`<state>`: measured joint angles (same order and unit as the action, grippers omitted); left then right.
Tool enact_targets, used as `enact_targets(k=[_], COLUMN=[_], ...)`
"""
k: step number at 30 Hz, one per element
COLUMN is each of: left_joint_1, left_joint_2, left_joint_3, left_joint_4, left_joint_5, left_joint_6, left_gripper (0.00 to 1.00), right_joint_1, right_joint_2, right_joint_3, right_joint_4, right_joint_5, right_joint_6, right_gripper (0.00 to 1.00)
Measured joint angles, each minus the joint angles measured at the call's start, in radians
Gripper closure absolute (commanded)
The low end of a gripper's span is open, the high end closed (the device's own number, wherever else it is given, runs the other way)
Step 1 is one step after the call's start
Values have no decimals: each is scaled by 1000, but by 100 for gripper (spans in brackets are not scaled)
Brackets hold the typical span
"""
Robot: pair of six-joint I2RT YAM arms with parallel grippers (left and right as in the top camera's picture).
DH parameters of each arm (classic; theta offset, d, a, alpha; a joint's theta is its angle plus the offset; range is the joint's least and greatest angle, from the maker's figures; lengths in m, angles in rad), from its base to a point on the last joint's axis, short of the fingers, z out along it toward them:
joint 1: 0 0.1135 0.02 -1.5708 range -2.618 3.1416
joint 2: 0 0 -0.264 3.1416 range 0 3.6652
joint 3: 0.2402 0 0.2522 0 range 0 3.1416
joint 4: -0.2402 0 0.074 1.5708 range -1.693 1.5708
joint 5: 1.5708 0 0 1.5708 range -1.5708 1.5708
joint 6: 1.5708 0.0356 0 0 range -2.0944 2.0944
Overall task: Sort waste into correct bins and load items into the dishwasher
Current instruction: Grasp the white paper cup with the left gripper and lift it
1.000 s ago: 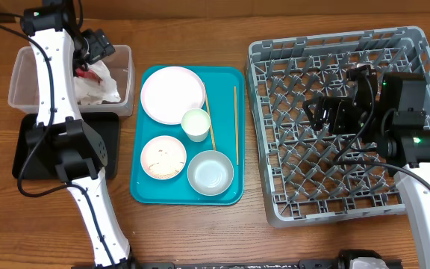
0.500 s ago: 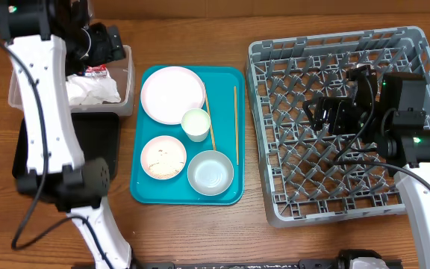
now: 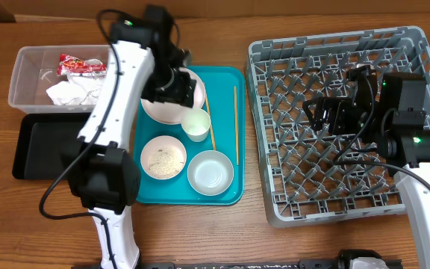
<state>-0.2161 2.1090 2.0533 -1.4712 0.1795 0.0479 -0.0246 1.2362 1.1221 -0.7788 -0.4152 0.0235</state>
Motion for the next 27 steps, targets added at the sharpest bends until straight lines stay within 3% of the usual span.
enact_targets(k=[4,9,12,21,27], left_joint_1=[-6,-5,-5,0,40], left_joint_2=[1,3,3,3,8], left_joint_3=[-142,-249,-293,-301,-124], left_joint_4=[138,233,280,275,114], left_joint_5=[-41,-54,-53,7,245], left_joint_6=[-6,-14,-13,-19,2], left_gripper=[58,69,96,96,96], right_joint_1=[0,0,0,0,2], right_joint_2=[0,0,0,24,26], right_joint_3=[0,0,0,0,0], right_joint_4=[-1,0,0,4,117], right_joint_5=[0,0,0,-9,-172], right_joint_6=[2,2,2,6,66], right_gripper=[0,0,0,0,1])
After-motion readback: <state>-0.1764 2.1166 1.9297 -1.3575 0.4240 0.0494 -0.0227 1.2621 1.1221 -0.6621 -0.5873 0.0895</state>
